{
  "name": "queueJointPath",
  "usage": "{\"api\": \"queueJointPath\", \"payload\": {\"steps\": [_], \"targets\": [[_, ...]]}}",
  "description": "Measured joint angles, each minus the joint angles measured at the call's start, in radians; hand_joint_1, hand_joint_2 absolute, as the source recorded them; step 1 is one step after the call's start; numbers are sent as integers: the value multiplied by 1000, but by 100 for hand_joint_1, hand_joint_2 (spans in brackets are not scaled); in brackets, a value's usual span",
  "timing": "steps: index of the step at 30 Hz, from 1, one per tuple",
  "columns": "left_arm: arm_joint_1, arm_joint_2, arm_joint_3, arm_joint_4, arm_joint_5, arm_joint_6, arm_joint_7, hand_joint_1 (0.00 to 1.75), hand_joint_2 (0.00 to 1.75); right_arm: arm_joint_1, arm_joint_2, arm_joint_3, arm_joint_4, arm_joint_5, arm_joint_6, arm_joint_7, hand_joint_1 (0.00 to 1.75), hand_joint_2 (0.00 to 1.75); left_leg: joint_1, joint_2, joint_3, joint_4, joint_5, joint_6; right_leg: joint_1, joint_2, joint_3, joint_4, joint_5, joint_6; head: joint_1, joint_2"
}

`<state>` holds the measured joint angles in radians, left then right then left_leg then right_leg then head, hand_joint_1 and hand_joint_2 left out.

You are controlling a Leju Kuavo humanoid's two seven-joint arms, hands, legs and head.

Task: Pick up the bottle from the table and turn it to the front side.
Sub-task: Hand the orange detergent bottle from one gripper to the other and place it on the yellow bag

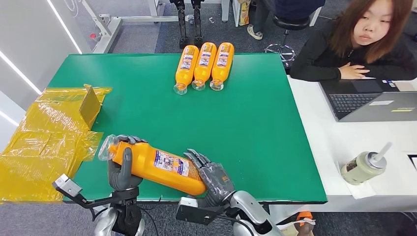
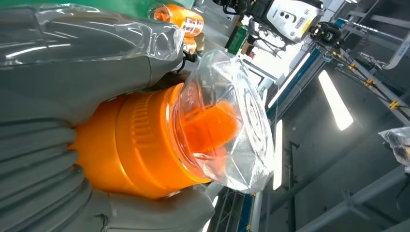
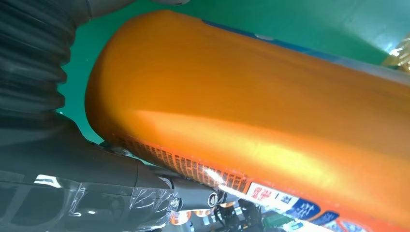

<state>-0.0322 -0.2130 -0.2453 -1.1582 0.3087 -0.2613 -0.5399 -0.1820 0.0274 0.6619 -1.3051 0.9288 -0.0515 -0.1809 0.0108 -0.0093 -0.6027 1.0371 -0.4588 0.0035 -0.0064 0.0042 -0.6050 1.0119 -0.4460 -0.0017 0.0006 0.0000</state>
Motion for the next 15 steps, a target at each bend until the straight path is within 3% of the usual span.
{"api": "queueJointPath", "payload": {"steps": [15], "targets": [[-15, 12, 7, 0, -18, 48, -18, 175, 175, 6, 9, -4, -33, -8, -48, 5, 0, 175, 0, 0, 0, 0, 0, 0, 0, 0, 0, 0, 0, 0, 0, 0]]}}
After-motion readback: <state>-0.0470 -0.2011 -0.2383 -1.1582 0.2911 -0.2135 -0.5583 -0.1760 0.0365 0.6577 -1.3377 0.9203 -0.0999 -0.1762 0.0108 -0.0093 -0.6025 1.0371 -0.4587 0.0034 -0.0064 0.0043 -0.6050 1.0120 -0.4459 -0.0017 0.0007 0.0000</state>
